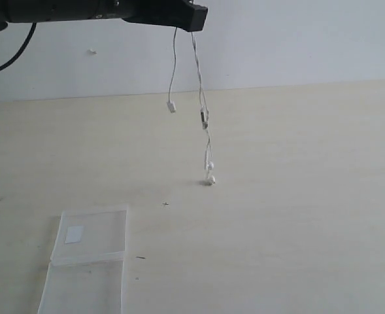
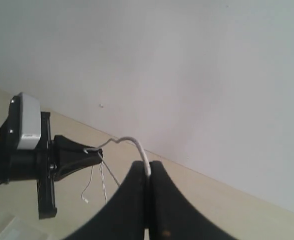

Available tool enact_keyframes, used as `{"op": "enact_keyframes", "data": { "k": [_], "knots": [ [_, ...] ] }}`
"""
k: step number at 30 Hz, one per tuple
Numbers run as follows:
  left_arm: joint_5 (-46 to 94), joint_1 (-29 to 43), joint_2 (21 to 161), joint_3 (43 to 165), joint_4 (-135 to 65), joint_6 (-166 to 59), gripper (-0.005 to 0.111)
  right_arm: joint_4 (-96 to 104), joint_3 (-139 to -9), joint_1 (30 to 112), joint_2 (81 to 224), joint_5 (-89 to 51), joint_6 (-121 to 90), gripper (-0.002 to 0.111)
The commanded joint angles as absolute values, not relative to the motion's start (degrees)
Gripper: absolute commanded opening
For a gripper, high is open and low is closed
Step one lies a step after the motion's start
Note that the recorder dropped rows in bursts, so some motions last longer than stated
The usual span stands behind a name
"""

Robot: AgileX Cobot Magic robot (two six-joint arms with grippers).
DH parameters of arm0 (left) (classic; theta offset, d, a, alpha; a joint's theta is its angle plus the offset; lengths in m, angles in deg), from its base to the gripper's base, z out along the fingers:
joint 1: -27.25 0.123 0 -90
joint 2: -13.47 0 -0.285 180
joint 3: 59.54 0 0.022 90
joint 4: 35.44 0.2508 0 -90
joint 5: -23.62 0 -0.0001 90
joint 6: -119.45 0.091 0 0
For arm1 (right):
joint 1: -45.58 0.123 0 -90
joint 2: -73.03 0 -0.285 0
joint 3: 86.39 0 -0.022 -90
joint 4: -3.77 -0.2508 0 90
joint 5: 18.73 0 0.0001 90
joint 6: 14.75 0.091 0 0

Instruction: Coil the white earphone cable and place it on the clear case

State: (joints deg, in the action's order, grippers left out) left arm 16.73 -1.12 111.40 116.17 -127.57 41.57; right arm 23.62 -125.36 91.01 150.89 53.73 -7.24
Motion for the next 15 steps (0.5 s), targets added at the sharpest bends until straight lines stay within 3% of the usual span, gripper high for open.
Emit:
{"op": "enact_keyframes", "data": {
  "k": [1,15],
  "knots": [
    [21.35,-0.67,111.14,117.02,-127.18,41.38,0.000,24.16,-119.08,90.92,145.43,51.23,-7.23,0.000],
    [22.63,-0.67,111.14,117.27,-124.51,41.38,0.000,28.46,-90.11,90.92,123.67,46.41,4.60,0.000]
  ]
}}
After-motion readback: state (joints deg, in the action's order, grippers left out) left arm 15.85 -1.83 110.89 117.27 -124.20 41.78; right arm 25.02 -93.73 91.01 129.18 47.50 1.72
